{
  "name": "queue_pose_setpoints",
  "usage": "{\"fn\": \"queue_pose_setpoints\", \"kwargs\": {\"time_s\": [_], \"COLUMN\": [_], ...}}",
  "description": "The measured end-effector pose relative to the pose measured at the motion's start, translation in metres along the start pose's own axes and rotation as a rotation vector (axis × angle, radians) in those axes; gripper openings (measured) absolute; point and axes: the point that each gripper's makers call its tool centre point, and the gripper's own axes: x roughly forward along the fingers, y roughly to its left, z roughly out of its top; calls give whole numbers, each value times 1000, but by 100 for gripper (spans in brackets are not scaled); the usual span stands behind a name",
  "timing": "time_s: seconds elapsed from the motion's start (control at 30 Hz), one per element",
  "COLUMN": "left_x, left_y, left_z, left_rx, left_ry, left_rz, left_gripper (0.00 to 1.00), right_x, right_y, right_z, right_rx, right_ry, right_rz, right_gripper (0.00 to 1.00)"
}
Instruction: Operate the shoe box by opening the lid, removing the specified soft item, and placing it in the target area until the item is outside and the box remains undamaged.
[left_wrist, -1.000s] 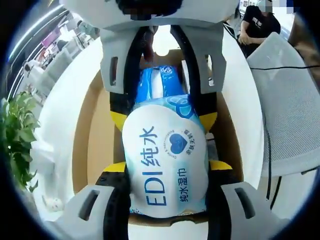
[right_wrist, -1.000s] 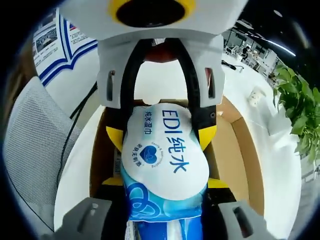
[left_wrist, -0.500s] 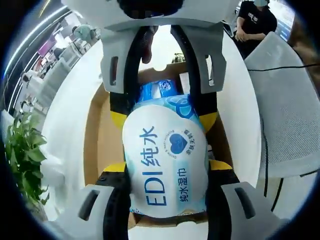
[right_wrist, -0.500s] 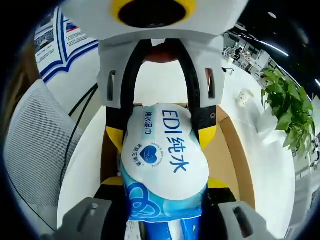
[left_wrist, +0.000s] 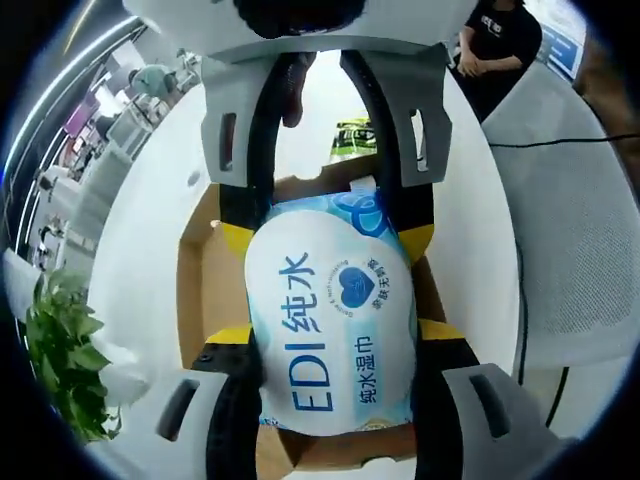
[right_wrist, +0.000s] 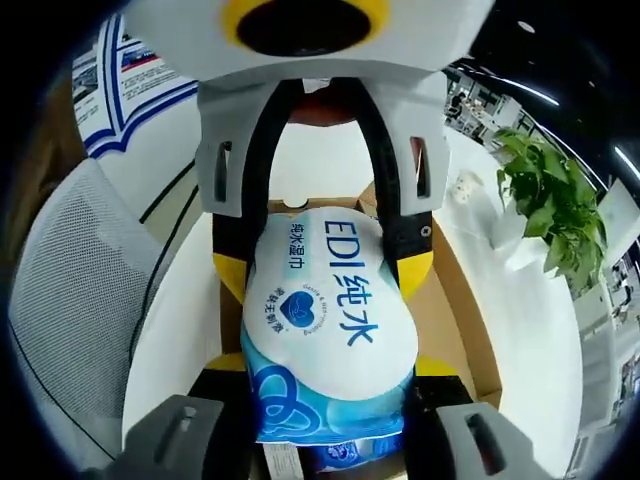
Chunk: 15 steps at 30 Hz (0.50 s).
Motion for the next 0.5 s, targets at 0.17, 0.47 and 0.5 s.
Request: {"fn": "queue_pose_setpoints", "kwargs": {"time_s": [0.17, 0.47, 0.5], "left_x": [2, 12, 13], "left_y": [-1, -4, -5], "left_z": [18, 55, 59], "left_rx": [27, 88, 93], "left_ry": [-7, -20, -21], "left_rz": [-7, -24, -25], "left_gripper": [59, 59, 59], "right_x": [-15, -42, -44], "right_y": [0, 5, 5], "right_z": [-12, -40, -43], "right_rx": [22, 65, 69], "right_ry": [3, 11, 12], "right_rz": [-23, -65, -70], "right_gripper": [55, 55, 55]}}
